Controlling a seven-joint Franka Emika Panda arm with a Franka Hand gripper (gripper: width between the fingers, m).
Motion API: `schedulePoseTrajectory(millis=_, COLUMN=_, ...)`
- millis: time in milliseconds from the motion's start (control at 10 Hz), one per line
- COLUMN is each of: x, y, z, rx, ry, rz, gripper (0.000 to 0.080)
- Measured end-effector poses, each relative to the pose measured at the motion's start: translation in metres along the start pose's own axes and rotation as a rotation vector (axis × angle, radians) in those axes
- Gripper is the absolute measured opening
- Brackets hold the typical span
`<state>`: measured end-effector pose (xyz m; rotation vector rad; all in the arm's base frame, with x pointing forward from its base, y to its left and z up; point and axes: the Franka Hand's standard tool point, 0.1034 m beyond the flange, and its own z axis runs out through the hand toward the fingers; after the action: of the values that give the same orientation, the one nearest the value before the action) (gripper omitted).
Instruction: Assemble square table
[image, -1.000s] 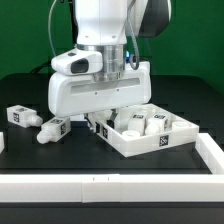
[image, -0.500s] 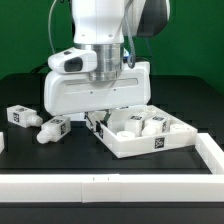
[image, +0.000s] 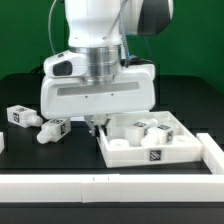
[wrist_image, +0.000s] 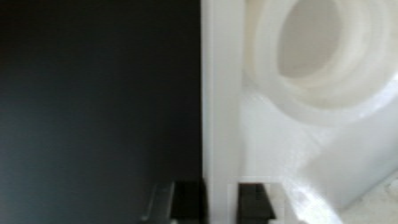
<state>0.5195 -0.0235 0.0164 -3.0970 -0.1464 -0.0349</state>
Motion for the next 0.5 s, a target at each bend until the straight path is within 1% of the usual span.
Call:
schedulePoseTrajectory(millis=100, x=0.0116, y=0.0006, z=-0.0007, rx=-0.004, ry=0.006, rz=0.030, gripper=0.0054)
schedulePoseTrajectory(millis=200, x=0.0135, y=0.0017, z=-0.0016, rx=-0.005, ry=0.009, rz=0.031, gripper=0.0054)
schedulePoseTrajectory(millis=500, x=0.0115, y=0.0024, z=0.0003, rx=-0.005, ry=0.005, rz=0.031, gripper=0.0055)
